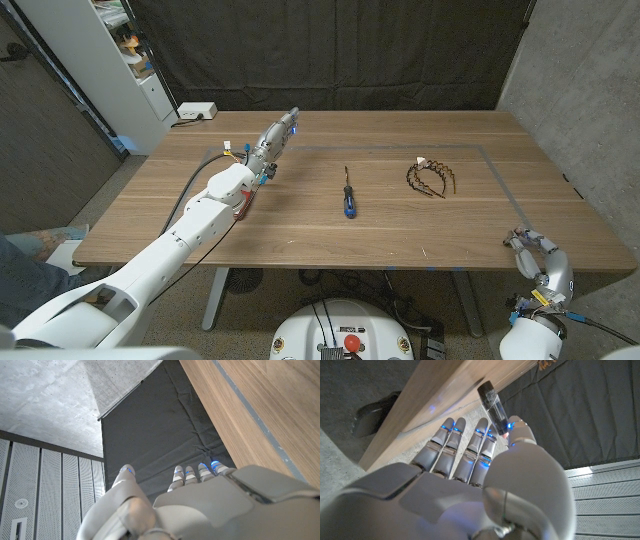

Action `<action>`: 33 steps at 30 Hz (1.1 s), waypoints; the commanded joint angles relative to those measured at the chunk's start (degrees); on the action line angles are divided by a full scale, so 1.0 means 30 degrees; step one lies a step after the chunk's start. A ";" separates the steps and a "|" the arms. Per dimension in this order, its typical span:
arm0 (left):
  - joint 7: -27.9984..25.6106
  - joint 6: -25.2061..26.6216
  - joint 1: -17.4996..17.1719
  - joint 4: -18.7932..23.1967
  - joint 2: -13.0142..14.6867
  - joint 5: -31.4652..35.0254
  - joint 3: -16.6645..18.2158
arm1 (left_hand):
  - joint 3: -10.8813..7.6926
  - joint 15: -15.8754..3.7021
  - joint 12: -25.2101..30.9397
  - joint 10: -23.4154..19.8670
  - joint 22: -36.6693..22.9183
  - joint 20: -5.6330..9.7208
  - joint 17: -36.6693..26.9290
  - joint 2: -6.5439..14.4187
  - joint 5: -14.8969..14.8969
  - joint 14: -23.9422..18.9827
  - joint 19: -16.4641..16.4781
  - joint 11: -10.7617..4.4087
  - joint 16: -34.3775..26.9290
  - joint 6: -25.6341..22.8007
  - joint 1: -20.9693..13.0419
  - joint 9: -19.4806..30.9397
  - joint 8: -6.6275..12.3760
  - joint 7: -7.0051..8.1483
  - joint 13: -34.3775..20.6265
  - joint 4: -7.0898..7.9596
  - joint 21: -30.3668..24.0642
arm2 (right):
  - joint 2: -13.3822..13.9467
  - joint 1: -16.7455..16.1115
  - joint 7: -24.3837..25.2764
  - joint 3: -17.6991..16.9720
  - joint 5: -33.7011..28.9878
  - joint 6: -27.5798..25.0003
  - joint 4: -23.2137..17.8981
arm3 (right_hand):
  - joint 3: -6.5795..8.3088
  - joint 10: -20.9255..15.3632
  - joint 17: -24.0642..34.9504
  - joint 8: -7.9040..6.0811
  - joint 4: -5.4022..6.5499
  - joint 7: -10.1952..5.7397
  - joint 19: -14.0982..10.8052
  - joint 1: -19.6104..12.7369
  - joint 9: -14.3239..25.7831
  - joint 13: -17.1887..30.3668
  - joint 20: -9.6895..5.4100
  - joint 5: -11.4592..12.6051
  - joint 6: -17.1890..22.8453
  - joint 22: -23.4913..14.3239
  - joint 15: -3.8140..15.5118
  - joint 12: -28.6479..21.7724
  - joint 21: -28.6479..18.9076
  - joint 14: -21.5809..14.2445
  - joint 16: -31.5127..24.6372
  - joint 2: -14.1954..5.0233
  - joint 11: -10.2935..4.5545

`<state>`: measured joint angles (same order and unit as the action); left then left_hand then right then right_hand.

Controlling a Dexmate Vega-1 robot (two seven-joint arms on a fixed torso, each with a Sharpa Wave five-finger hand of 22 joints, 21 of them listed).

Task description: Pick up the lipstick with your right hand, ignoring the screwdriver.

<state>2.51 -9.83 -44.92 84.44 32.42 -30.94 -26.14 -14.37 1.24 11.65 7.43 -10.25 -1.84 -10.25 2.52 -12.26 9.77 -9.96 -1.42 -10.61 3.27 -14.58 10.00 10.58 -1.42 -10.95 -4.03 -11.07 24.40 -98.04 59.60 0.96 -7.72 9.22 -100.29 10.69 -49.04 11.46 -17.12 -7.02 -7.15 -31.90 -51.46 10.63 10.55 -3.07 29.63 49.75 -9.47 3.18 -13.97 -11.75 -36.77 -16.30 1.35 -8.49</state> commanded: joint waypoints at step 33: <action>0.0688 -0.0996 -0.0204 -0.0560 -0.0008 -0.0566 0.0394 | -0.0037 -0.0087 0.0043 0.0173 -0.0071 0.0042 -0.0059 0.0210 0.0018 0.0634 -0.1978 0.0037 -0.0022 0.0021 -0.0050 0.0056 0.0040 0.0111 -0.0044 -0.0188 -0.0038 | -0.0341 -0.1075 -0.0050 -0.0646 -0.1375 -0.2490 -0.3466 | -0.0057 -0.0443 0.0059 0.0479 0.0207 -0.0078 -0.0659 -0.0089 0.0058 0.0034 -0.0042 -0.0448 0.0321 -0.0108 0.1277 0.0328 -0.0020 -0.0859 0.0208 -0.0230 -0.0001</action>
<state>3.87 -11.99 -45.63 83.79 32.67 -32.14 -25.24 -14.43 1.24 11.65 7.42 -10.25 -1.84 -10.25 2.52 -12.26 9.77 -9.96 -1.42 -10.61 3.27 -14.58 10.00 10.58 -1.42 -10.95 -4.45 -11.07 23.78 -100.63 59.43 -0.54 -10.43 3.30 -108.27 10.28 -49.95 11.47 -15.79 -6.62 -7.47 -33.33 -51.77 10.63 10.54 -2.87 28.35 50.06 -9.47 3.50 -13.30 -11.75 -38.52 -15.67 1.04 -8.79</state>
